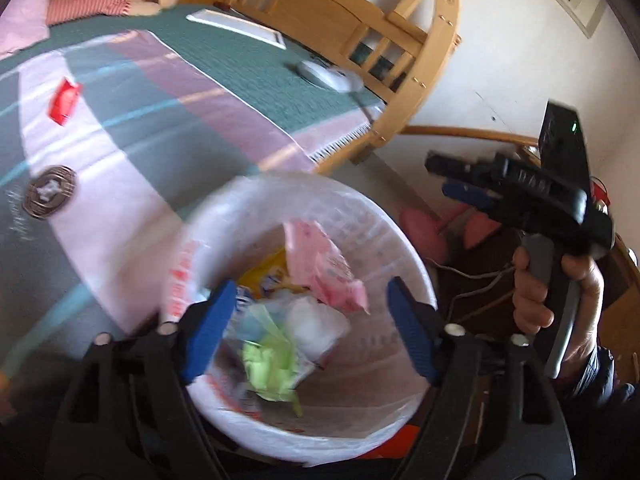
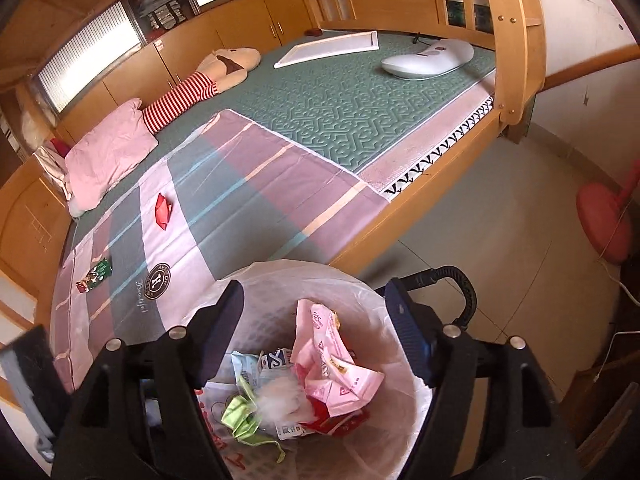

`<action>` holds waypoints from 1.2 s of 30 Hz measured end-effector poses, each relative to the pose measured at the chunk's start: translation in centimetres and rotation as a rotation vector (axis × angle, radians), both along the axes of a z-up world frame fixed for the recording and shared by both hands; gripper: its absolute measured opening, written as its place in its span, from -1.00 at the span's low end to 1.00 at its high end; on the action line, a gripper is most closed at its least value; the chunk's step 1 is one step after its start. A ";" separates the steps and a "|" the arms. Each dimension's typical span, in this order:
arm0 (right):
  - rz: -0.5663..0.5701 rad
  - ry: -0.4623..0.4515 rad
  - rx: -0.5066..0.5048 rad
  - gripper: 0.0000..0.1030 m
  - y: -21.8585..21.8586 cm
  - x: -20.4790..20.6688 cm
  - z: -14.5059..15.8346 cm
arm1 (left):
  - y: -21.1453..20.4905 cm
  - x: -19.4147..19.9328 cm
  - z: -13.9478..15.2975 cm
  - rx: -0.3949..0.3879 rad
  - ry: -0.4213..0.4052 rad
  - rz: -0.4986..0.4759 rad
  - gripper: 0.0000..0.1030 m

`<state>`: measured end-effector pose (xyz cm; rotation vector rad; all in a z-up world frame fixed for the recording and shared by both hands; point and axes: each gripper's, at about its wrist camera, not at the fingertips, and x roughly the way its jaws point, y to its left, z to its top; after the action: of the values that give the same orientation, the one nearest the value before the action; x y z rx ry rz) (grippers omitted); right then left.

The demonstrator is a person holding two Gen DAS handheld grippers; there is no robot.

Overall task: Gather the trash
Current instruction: 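Grasp the green snack bag with the right tool, then release the snack bag onto the sheet in front of the left tool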

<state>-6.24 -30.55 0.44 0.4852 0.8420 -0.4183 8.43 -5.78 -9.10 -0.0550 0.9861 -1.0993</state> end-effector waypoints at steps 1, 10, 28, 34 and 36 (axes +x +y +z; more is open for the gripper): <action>0.000 0.007 0.002 0.40 0.0 0.5 -0.1 | 1.1 0.9 0.5 -0.004 -0.018 0.031 0.67; 0.243 0.036 0.047 0.40 9.0 12.2 -1.1 | 18.2 13.0 1.8 0.244 -0.252 0.630 0.74; 1.043 0.111 -0.452 0.63 45.7 46.3 -14.8 | 39.9 16.3 -5.7 0.161 0.399 1.305 0.77; 1.038 0.186 -0.252 0.41 45.9 49.9 -17.6 | 39.6 16.9 -6.4 0.101 0.476 1.245 0.81; 1.023 0.207 -0.126 -0.15 45.2 50.0 -18.0 | 40.6 16.4 -6.8 0.064 0.521 1.286 0.81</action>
<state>43.79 14.63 -17.57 -0.1443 1.1372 0.4300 24.84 34.81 -15.89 -0.8364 1.1394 0.1574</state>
